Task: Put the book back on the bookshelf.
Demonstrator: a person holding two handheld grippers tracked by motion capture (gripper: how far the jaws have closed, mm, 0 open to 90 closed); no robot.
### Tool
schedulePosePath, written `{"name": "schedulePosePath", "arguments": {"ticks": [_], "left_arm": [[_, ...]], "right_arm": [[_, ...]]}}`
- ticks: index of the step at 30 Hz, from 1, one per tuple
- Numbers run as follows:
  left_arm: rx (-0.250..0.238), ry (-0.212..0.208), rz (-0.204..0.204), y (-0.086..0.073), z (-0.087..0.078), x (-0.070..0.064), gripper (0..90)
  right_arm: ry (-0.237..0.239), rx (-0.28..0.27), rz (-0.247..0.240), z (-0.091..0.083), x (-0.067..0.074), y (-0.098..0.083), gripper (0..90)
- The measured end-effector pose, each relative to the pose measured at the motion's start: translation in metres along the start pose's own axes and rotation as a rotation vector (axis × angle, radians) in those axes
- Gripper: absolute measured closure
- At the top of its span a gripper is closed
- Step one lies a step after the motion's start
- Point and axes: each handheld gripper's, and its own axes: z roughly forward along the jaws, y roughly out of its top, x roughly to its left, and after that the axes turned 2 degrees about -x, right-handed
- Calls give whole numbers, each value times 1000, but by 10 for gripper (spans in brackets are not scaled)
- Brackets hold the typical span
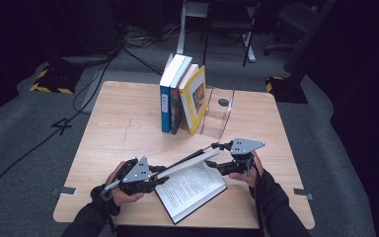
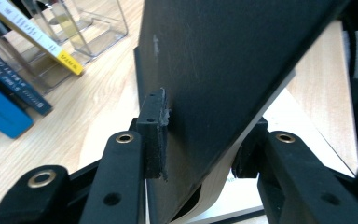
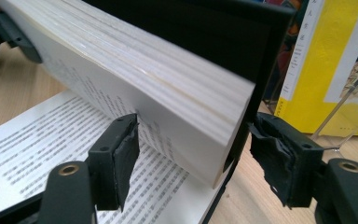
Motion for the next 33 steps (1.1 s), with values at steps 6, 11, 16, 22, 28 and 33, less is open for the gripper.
{"name": "schedulePosePath", "arguments": {"ticks": [6, 11, 16, 22, 28, 33], "left_arm": [[28, 71, -42, -2, 2, 9, 576], [108, 175, -37, -1, 10, 13, 537], [87, 141, -59, 0, 13, 24, 532], [73, 67, -22, 8, 31, 31, 509], [69, 21, -12, 20, 51, 38, 470], [65, 11, 4, 24, 62, 39, 472]], "right_arm": [[14, 3, -22, -8, 4, -2, 416], [74, 41, -79, -19, 16, -7, 529], [45, 30, -98, -25, 24, -9, 586], [16, 54, -118, -44, 33, -14, 629], [9, 35, -91, -66, 36, -19, 623], [-18, 36, -85, -73, 38, -24, 557]]}}
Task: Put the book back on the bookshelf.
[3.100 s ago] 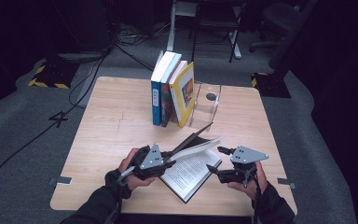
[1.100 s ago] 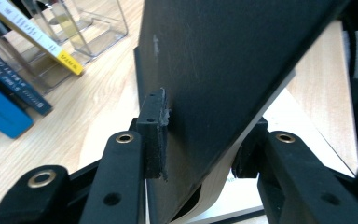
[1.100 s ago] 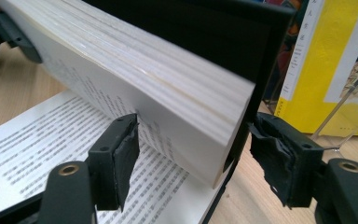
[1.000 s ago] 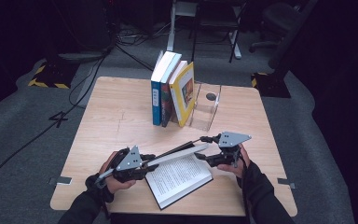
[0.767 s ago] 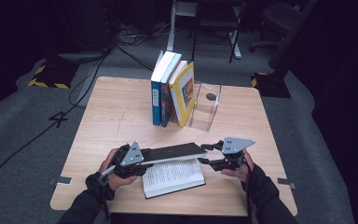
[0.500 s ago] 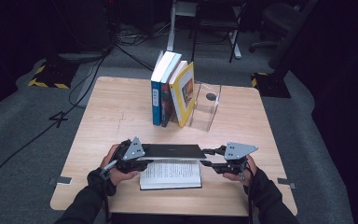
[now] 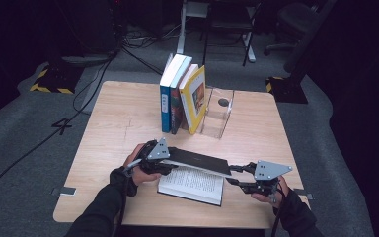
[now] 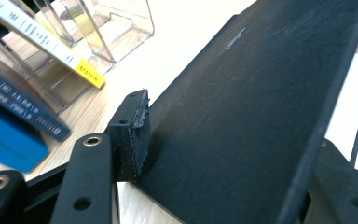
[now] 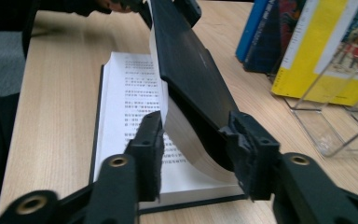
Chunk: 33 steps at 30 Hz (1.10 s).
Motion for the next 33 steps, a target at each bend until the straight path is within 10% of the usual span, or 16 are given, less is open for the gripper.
{"name": "schedulePosePath", "arguments": {"ticks": [10, 17, 33], "left_arm": [[11, -4, 9, 1, 7, 1, 472], [50, 24, 27, 5, 5, -7, 452], [13, 59, 117, 37, -15, -47, 353]], "right_arm": [[-101, 44, 42, 25, -13, -17, 350], [-114, 31, -16, 26, -10, -12, 541], [-111, 44, -99, 27, 10, 10, 648]]}}
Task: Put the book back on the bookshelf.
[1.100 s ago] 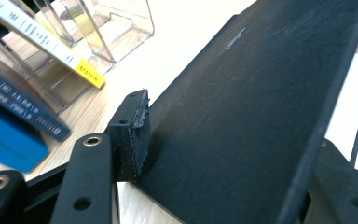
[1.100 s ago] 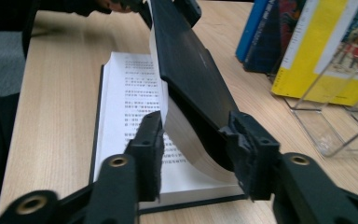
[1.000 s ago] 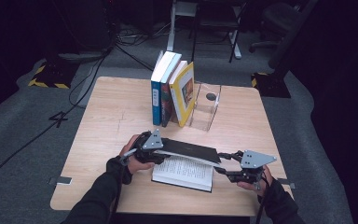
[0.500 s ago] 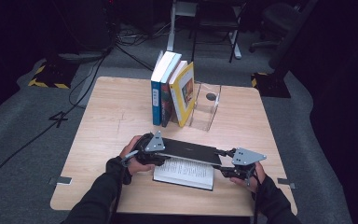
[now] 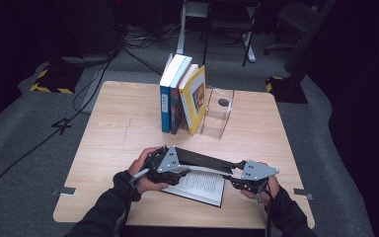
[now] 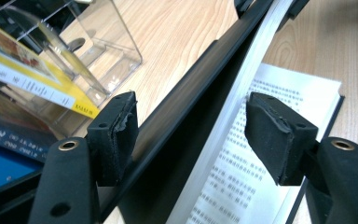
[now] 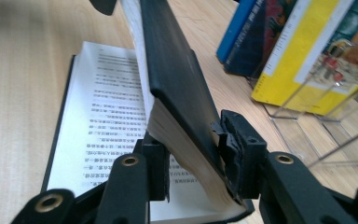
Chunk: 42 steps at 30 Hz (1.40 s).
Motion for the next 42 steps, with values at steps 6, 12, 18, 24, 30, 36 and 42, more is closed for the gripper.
{"name": "schedulePosePath", "arguments": {"ticks": [6, 12, 18, 24, 30, 36, 42], "left_arm": [[57, 11, 36, 7, 10, -11, 346], [51, -11, 28, 5, 10, -9, 401], [69, -17, 49, 4, 11, -10, 529], [57, -39, 33, 2, 11, -6, 537], [45, -32, -6, 5, 8, -3, 414], [57, -5, -3, 10, 9, -12, 296], [88, -8, 31, 16, 20, -22, 306]], "right_arm": [[30, -4, -32, 3, 12, 10, 649], [31, -12, -18, 4, 14, 11, 636], [69, 0, 27, 8, 9, 3, 522], [39, 43, 66, 10, -4, -15, 510], [3, 38, 56, 12, -5, -16, 629], [-15, 76, -29, 12, 10, -1, 679], [-16, 89, -51, 14, 15, 5, 680]]}}
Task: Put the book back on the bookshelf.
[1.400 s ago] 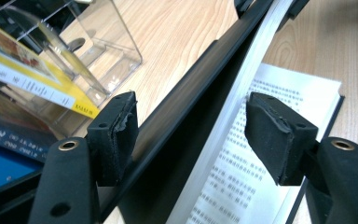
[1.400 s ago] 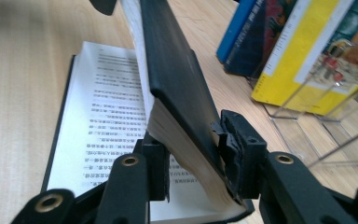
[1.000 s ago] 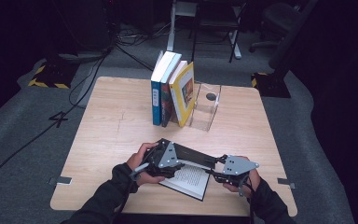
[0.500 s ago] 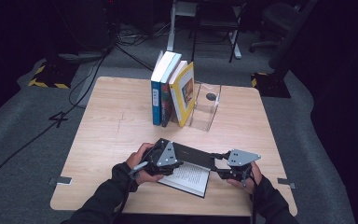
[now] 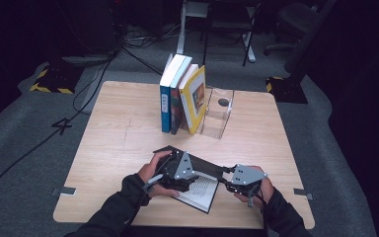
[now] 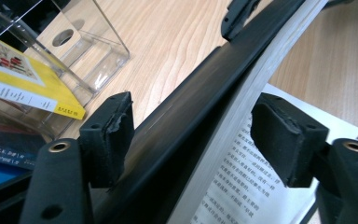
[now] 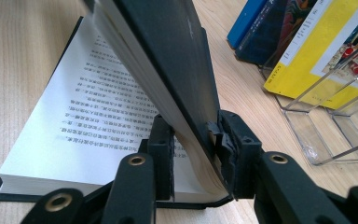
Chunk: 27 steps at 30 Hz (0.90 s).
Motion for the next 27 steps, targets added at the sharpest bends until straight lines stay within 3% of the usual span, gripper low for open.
{"name": "schedulePosePath", "arguments": {"ticks": [2, 6, 7, 13, 15, 16, 18, 22, 23, 27], "left_arm": [[17, 55, 13, 2, 3, -3, 368], [16, 40, 0, 1, 2, -1, 417], [8, 25, 7, 0, 1, 0, 453], [1, 28, 35, -3, 2, -2, 538], [0, 31, 52, -4, 2, -2, 552], [-6, 36, 45, -5, 3, -3, 559], [-17, 35, 43, -6, 1, -1, 565], [-65, 36, -24, -10, -5, 9, 571], [-65, 36, -24, -10, -5, 9, 572], [-138, 40, -126, -17, -17, 23, 583]], "right_arm": [[-2, 9, -8, 1, 1, 1, 678], [-3, 7, 1, 1, 0, 0, 676], [-4, 6, 3, 1, 0, 0, 673], [3, -3, 30, 3, -2, -3, 639], [8, -6, 62, 4, -5, -5, 591], [15, -20, 100, 5, -7, -7, 514], [4, -34, 140, 2, -13, -10, 446], [-25, -64, 212, -9, -25, -20, 400], [-25, -64, 212, -9, -25, -20, 400], [-53, -49, 260, -13, -35, -31, 399]]}}
